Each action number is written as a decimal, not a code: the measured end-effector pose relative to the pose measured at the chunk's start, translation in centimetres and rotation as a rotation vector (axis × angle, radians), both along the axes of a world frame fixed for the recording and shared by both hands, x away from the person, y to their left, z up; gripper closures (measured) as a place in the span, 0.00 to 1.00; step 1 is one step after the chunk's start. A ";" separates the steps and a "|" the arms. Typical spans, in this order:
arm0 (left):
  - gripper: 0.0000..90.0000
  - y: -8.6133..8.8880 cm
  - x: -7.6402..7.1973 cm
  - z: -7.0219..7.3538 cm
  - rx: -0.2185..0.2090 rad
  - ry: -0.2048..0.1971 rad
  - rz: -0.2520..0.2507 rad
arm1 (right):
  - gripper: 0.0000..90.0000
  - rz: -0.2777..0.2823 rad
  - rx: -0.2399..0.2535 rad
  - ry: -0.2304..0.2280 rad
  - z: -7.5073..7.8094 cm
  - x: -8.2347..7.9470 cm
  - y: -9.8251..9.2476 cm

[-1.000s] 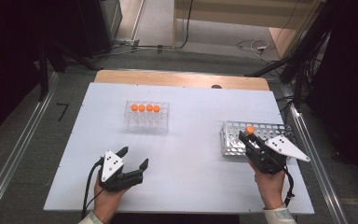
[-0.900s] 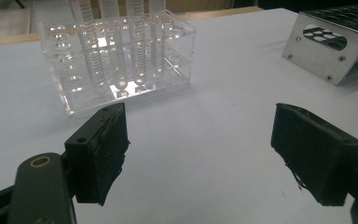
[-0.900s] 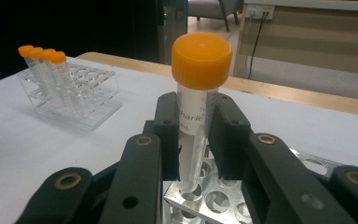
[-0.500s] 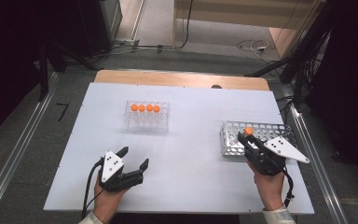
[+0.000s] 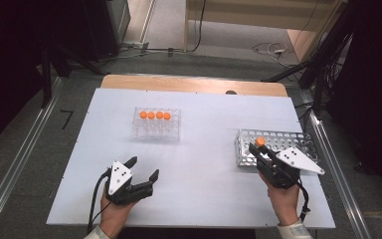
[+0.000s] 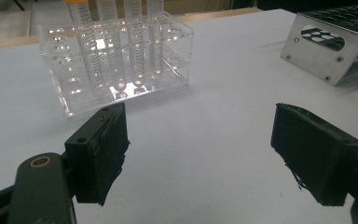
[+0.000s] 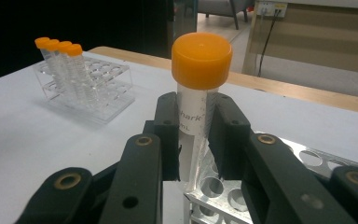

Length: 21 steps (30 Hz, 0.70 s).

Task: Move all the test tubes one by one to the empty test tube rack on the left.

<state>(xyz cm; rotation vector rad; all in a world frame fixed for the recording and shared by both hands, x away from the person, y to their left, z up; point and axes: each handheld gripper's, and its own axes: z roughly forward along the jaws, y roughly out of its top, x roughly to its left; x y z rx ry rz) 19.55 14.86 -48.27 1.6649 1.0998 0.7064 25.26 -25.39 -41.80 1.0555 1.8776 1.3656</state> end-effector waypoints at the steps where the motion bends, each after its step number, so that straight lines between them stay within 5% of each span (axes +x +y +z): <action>1: 0.21 0.0 0.0 0.0 0.001 0.000 -0.001 | 0.80 0.002 0.000 0.001 0.0 0.0 0.1; 21: 0.21 -0.3 0.0 0.1 -0.001 -0.003 -0.012 | 0.80 0.059 -0.034 0.036 -1.3 0.0 2.1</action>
